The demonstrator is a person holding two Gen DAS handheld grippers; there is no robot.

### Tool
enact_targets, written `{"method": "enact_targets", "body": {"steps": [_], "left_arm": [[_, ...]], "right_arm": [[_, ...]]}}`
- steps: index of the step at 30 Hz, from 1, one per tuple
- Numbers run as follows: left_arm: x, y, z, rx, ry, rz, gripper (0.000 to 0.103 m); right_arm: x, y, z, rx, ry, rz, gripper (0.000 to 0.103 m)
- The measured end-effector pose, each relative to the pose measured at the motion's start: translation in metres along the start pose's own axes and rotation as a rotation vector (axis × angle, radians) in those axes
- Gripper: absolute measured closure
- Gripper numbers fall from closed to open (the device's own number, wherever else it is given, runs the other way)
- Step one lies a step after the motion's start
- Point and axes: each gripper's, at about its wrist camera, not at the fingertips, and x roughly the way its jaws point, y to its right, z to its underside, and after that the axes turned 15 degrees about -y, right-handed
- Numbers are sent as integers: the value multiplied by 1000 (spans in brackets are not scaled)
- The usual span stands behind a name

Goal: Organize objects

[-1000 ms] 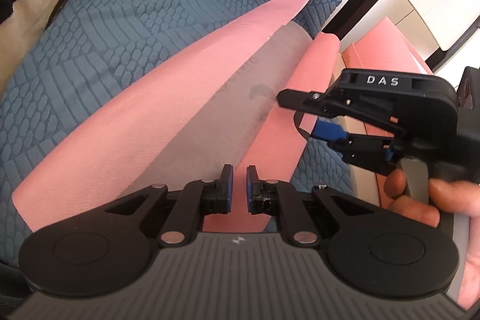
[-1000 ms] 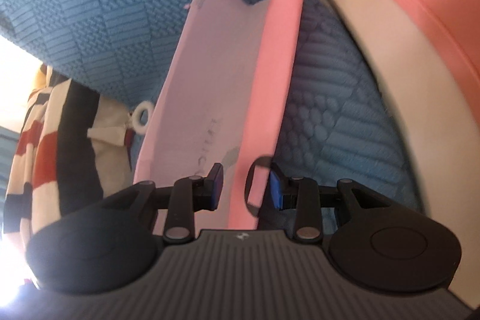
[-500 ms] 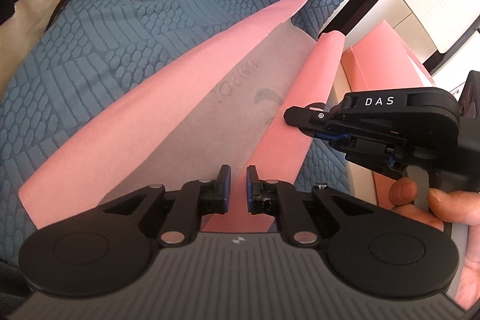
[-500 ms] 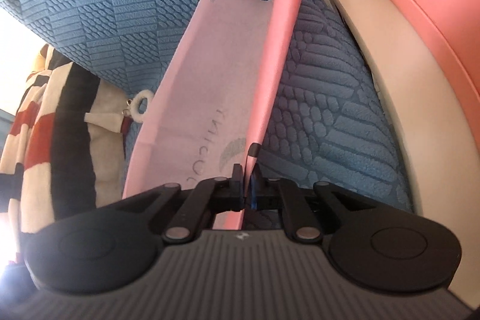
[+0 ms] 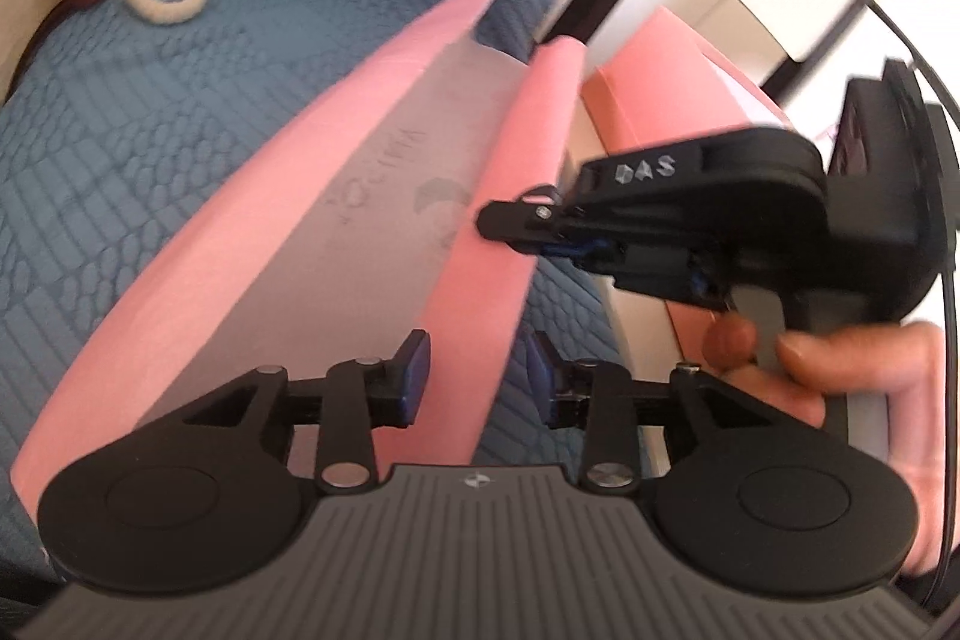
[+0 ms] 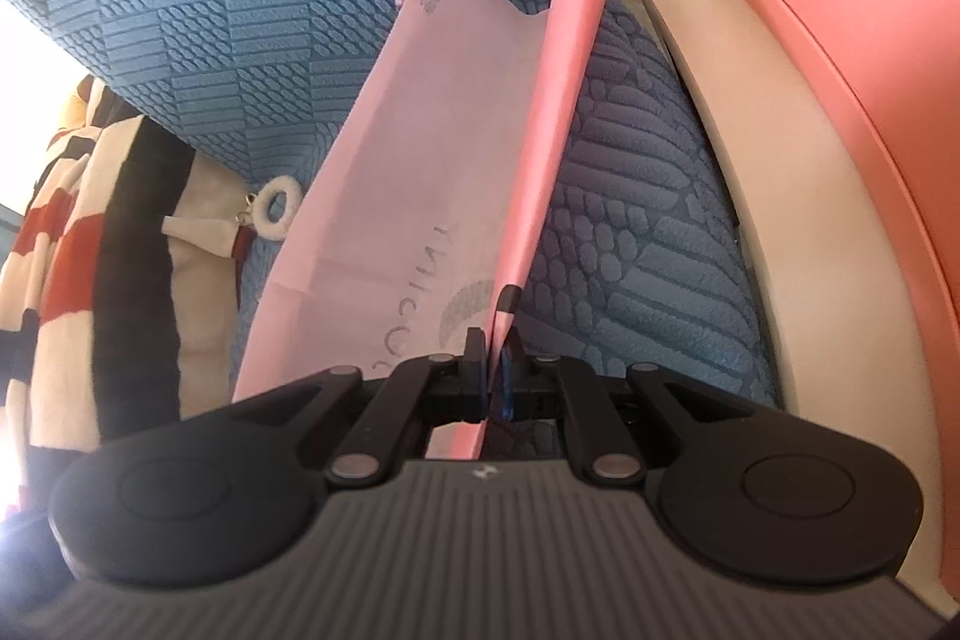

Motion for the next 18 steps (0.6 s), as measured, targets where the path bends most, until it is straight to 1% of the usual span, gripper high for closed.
{"method": "enact_targets", "body": {"steps": [1,4,7,9,12,15,17,18], "left_arm": [[1,3,2,9,-1,-6,57],[5,11,5,51,-13,-41,57],[10,16,6,90,-30,-71,57],[12,17,5,99,-38,-83,57],[15,17,3,113,-54,-127,57],[17,17,4,113,-56,-128,58],[17,18,6,122,-54,-136,59],[17,19,6,123,-54,-135,63]], "right_arm": [[-1,-1,1,-12,2,6,95],[-2,-4,4,-43,2,36,95],[-2,-5,5,-45,-2,49,95],[-3,-4,5,-42,4,55,95],[-5,-2,4,-40,15,78,95],[-5,-1,4,-31,17,81,95],[-7,-3,5,-37,23,90,95],[-7,-3,6,-41,26,94,95]]}}
